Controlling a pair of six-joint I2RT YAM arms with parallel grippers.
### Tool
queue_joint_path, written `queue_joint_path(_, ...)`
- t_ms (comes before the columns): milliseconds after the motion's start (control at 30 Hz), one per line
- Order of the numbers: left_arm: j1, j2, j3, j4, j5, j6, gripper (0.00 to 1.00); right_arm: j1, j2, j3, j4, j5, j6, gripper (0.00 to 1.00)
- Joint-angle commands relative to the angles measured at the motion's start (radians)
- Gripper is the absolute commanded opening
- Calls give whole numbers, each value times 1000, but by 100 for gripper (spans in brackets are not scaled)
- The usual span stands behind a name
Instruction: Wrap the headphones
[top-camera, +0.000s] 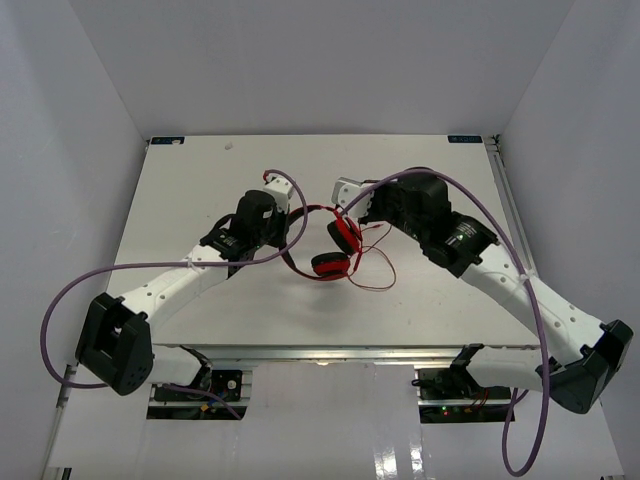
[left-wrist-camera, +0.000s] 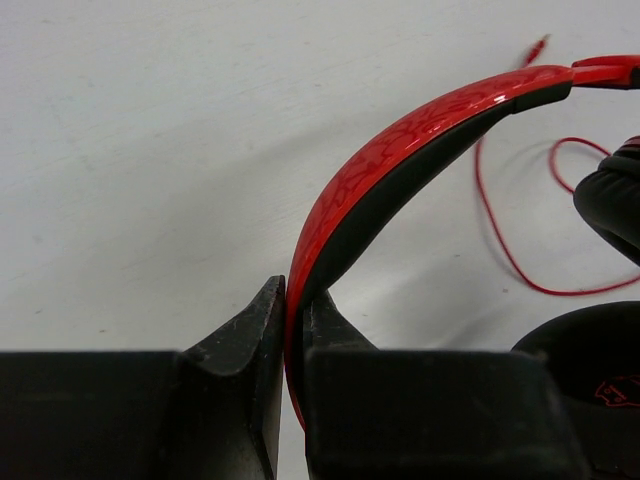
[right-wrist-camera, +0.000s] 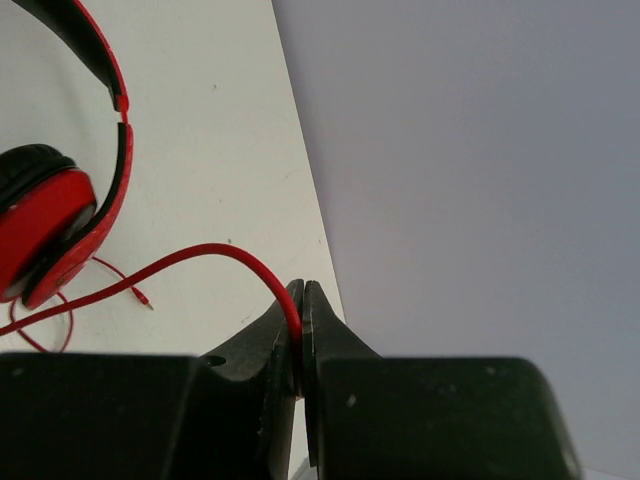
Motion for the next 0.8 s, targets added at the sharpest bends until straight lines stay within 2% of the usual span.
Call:
queue_joint_path(0,4,-61,9,31,-112,73,0,-18,-50,118,-46,-111,76,8)
queue_joint_path(133,4,-73,-11,27,2,96,0,-32,-38,165,-40,-101,85,8)
queue_joint_path(600,4,-194,-195,32,190,189,0,-110,44,329,41,-33,142,8)
queue_joint_path(767,2,-231,-223,46,301,213,0,-141,77,354,53,-83,168,8)
